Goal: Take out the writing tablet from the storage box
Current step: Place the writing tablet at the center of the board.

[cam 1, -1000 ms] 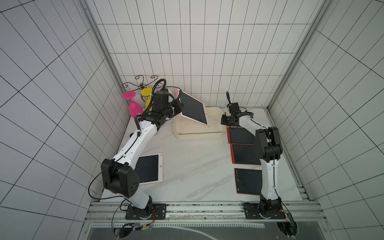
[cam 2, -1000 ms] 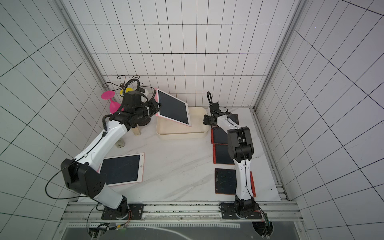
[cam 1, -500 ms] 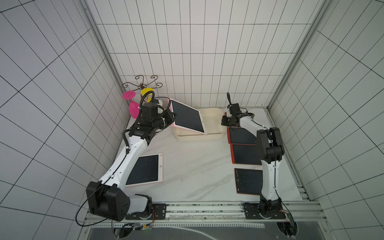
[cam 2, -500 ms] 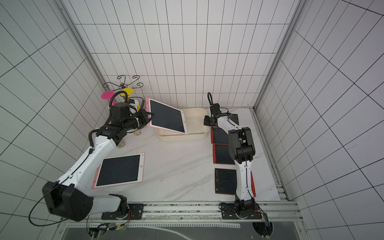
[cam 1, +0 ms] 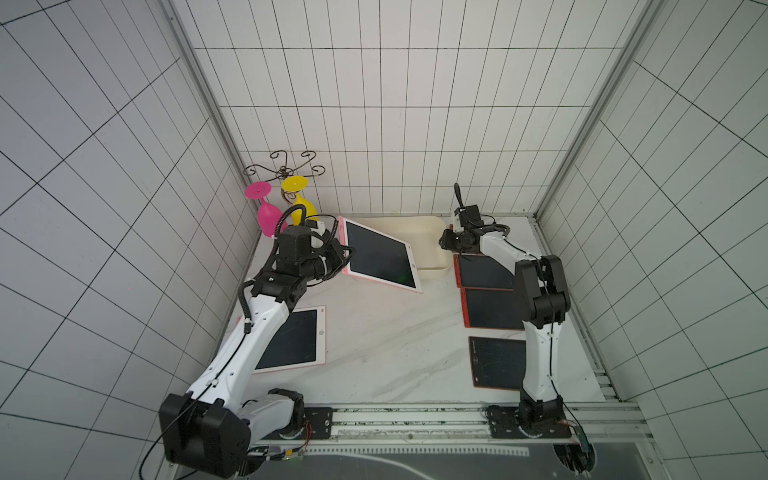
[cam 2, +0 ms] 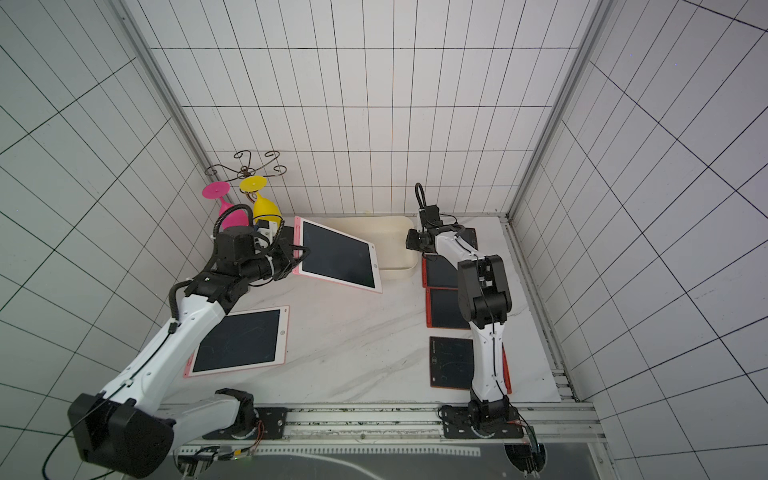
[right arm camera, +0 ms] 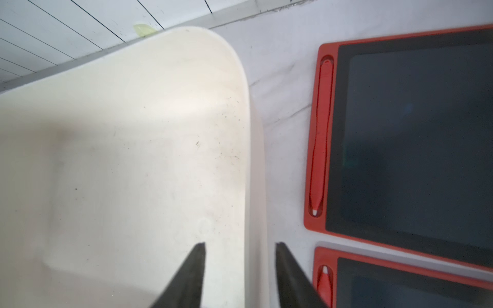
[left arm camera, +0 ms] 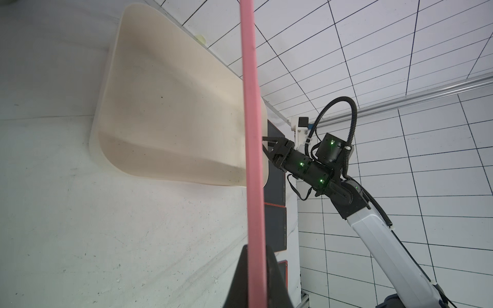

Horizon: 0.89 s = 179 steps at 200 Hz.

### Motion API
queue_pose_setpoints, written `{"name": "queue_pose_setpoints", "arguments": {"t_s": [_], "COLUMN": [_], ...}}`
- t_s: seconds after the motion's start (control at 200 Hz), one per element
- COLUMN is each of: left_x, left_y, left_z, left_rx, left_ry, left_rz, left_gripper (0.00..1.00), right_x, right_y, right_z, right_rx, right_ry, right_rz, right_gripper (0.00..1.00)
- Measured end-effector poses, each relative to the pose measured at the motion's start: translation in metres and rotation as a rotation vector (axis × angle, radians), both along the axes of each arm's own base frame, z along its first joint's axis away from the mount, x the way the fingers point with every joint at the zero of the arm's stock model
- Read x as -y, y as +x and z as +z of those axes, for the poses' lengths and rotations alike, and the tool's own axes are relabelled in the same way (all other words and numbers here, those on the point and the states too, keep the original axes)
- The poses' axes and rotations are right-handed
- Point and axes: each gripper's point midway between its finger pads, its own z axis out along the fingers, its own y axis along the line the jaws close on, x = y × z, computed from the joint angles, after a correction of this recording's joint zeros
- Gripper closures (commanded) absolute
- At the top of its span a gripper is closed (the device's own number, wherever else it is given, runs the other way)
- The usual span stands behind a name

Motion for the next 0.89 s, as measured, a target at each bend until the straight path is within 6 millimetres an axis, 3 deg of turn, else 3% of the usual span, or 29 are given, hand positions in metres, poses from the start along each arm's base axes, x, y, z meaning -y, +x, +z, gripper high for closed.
{"name": "queue_pose_setpoints", "arguments": {"t_s": [0.225,0.525,0.605,0.715,0.895], "left_x": [0.008,0.014,0.014,0.013,0.014], "left_y": [-0.019,-0.045,-0.053,-0.065,-0.078], "left_z": [-0.038,-0.054,-0.062,-0.074,-0.088], "left_rx": [-0.107,-0.14,-0.155,-0.162,-0.161], "left_ry": [-0.034,-0.064,-0.073,-0.083,-0.1], "left_rz": [-0.058,-0.126,-0.137,-0.143,-0.144], "left_gripper": [1.0,1.0,1.0,1.0,1.0], "right_x": [0.0,0.005,0.006,0.008,0.012], "right_y": [-0.005,-0.023,-0.035,-0.049,-0.067], "right_z": [0.038,0.139,0.155,0.158,0.128], "right_rx": [0.05,0.22,0.247,0.253,0.189], "right_ry": [0.005,0.037,0.043,0.045,0.03], "right_rz": [-0.005,-0.016,-0.013,-0.011,-0.011], "right_gripper": [0.36,0.29,0.29,0.29,0.29]}}
